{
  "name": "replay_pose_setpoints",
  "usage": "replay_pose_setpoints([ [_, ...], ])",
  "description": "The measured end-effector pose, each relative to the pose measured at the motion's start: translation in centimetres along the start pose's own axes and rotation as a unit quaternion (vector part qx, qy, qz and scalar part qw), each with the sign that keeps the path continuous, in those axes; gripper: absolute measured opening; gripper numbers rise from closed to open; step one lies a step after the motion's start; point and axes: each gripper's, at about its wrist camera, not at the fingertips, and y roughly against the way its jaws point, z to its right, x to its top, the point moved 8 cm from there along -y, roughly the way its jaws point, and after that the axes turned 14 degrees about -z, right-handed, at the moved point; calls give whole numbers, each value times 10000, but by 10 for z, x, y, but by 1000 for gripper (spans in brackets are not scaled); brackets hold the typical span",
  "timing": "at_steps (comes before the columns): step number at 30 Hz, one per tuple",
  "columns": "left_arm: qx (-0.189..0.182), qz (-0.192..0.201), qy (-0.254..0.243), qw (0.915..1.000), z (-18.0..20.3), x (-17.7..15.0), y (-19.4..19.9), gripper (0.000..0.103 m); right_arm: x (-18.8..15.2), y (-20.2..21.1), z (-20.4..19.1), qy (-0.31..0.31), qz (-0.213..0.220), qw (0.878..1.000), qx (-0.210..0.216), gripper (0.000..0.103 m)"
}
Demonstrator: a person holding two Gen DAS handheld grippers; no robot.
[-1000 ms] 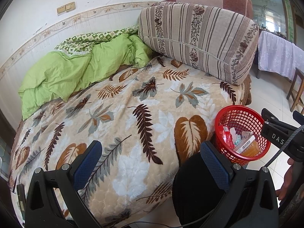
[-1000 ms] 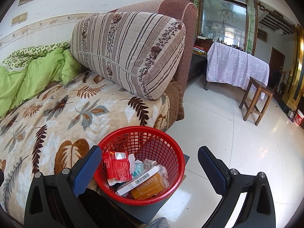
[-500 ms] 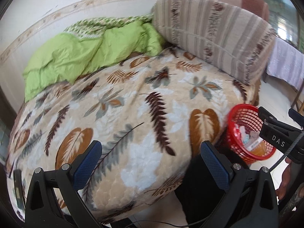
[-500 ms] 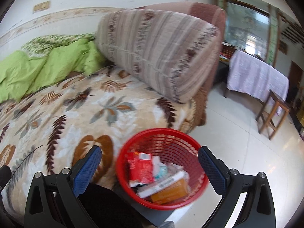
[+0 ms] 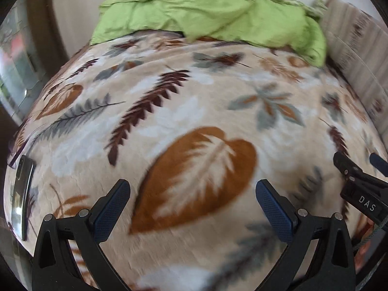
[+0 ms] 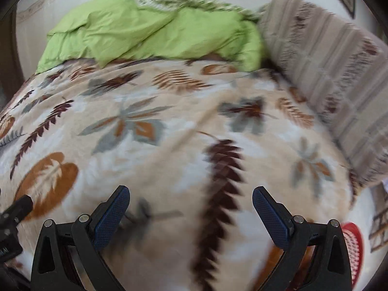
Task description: Collect trash
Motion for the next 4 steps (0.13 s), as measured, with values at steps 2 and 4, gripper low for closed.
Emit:
replay_pose_setpoints([
  [2, -172, -57, 100, 9998, -4, 15, -22, 103, 22, -26, -19, -68, -21, 10000, 52, 102],
  [4, -215, -141, 140, 9996, -9, 29, -44, 103, 40, -48, -31, -130, -18, 9999, -60, 102],
])
